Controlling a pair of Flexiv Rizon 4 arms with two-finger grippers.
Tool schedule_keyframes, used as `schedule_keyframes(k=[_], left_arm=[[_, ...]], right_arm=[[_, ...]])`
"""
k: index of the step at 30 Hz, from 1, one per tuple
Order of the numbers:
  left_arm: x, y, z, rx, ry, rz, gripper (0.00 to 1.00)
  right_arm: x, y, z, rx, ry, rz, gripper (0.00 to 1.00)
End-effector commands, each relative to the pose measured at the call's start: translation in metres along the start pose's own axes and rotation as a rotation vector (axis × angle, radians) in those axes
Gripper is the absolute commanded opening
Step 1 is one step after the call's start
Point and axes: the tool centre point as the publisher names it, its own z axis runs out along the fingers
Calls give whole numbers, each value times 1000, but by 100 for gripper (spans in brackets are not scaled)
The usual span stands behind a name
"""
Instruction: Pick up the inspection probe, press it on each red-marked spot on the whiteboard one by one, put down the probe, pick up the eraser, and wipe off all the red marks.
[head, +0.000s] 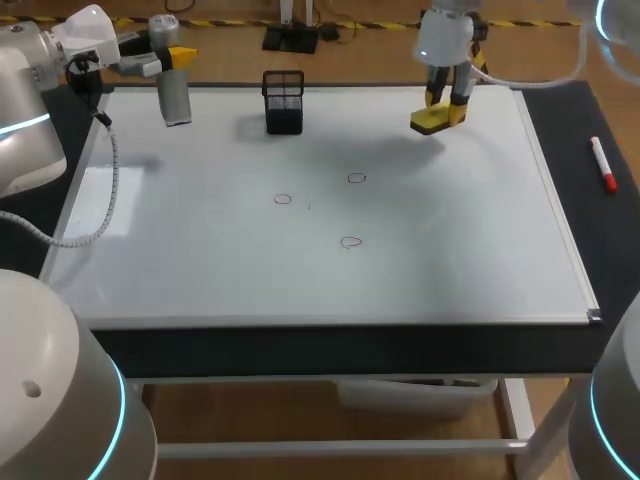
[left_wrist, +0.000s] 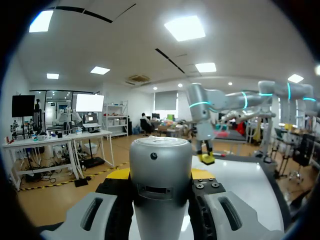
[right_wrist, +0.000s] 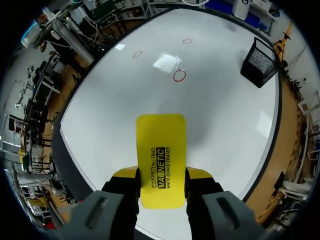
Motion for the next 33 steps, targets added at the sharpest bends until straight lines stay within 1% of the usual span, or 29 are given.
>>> schedule_keyframes(k=[1, 8, 11, 13, 15, 20, 22, 24, 33], left_arm=[[1, -1, 0, 1, -3, 1, 0], [1, -1, 0, 1, -3, 1, 0], [1, -1, 0, 1, -3, 1, 0], [1, -1, 0, 1, -3, 1, 0], [1, -1, 0, 1, -3, 1, 0], [1, -1, 0, 1, -3, 1, 0], [1, -1, 0, 1, -3, 1, 0], [1, -1, 0, 1, -3, 1, 0], [1, -1, 0, 1, -3, 1, 0]], right_arm=[[37, 4, -4, 280, -106, 23, 0], [51, 1, -3, 301, -138, 113, 0], [55, 0, 0, 294, -148, 129, 0], [59, -1, 1, 274, -173, 143, 0], [60, -1, 2, 261, -179, 147, 0], [62, -2, 6, 181, -208, 135, 0], [63, -4, 7, 176, -210, 139, 0], [63, -4, 8, 152, -232, 147, 0], [69, -9, 9, 155, -228, 176, 0]])
